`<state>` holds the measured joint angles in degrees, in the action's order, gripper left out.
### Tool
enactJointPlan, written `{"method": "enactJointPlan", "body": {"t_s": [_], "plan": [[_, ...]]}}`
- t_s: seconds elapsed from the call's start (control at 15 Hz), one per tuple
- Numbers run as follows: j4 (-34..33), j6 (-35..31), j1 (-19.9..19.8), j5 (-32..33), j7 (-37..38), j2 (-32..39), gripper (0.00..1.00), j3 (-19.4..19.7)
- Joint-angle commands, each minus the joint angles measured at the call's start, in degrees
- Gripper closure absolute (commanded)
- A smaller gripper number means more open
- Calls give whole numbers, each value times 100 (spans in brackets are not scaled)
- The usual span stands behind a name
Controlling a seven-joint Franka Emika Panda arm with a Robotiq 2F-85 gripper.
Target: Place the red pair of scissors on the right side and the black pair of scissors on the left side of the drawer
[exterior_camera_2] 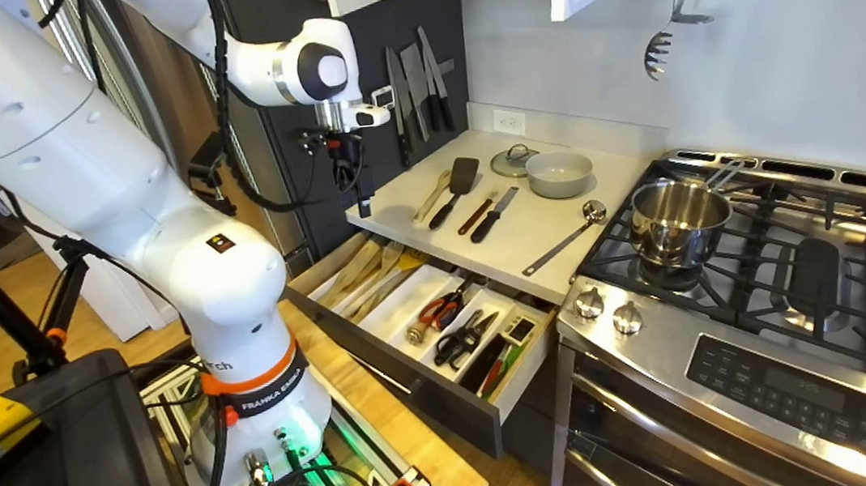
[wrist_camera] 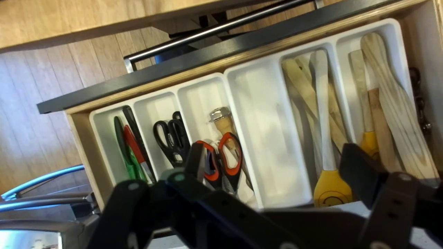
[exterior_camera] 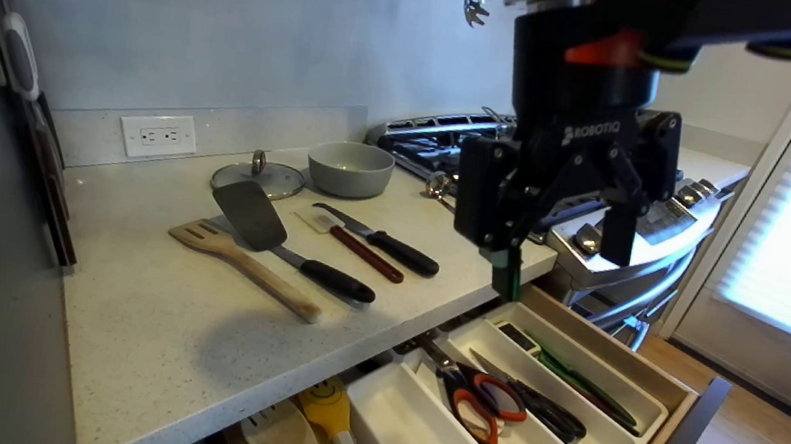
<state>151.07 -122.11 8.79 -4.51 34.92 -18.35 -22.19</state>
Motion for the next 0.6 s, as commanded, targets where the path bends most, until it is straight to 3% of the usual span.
{"method": "enactJointPlan", "body": {"t_s": [0.0, 0.53], "plan": [[300, -1038, 174, 98, 113, 405, 0, -2], [474, -2314, 298, 41, -1, 1401, 0, 151]]}}
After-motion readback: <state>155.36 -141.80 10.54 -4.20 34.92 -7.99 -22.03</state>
